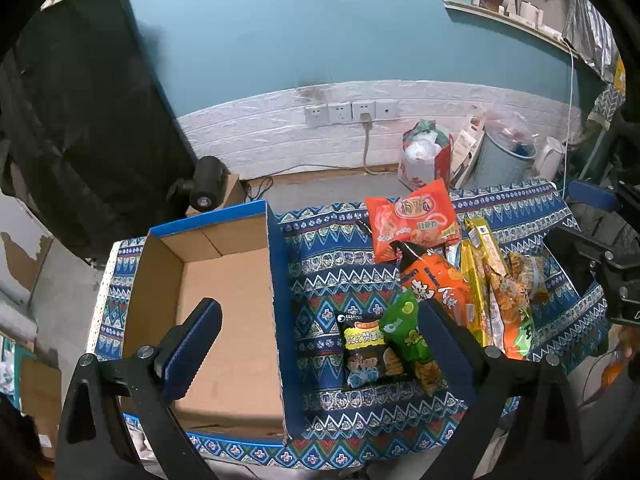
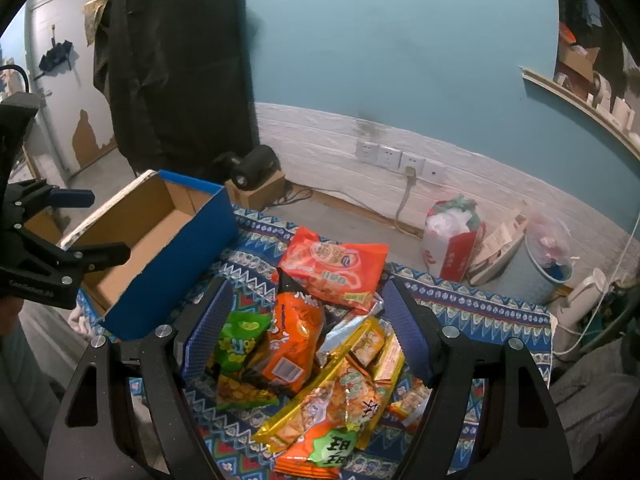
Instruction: Organize snacks
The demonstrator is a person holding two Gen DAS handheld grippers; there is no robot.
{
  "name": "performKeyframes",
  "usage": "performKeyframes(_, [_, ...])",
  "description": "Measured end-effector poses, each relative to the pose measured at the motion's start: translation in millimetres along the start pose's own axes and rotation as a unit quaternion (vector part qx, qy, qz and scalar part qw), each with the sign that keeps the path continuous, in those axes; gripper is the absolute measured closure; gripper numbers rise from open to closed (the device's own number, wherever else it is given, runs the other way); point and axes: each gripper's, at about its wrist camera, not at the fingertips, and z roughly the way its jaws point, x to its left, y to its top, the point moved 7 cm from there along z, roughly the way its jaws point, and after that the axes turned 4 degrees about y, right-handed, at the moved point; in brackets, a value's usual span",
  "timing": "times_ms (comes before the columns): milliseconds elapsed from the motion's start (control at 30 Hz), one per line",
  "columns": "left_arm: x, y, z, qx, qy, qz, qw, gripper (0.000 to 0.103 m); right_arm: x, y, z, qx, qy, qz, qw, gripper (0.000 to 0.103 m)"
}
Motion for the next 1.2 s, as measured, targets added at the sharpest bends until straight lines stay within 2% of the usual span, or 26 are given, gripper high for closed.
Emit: performKeyframes(1200, [3.0, -2.9, -1.8, 0.005, -0.001, 0.002, 1.0, 0.004, 4.1, 1.8, -1.7, 0.0, 0.004, -0.002, 1.0, 0.027])
